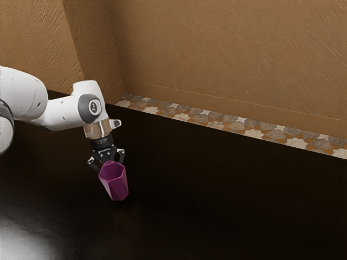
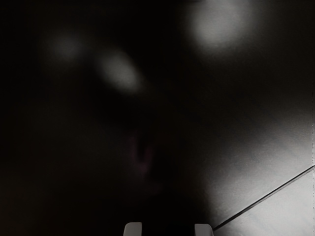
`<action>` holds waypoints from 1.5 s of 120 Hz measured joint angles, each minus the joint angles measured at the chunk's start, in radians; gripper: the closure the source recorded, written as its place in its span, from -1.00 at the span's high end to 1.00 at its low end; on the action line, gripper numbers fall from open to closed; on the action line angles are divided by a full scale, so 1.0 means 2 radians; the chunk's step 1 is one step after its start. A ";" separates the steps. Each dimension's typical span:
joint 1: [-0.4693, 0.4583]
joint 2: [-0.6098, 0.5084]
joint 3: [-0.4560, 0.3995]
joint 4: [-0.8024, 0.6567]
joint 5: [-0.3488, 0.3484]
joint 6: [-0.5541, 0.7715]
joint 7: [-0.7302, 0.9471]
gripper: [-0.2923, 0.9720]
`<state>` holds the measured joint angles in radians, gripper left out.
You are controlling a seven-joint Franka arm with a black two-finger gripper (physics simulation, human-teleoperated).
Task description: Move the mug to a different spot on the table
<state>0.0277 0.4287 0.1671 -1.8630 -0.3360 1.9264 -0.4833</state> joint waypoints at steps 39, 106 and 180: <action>0.011 0.024 -0.002 0.020 -0.005 0.000 0.018 -0.67; 0.012 0.034 -0.003 0.019 -0.036 0.005 0.044 0.03; 0.015 -0.071 0.012 0.019 0.031 0.002 0.061 0.51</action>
<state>0.0576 0.2867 0.1908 -1.8244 -0.2737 1.9307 -0.3619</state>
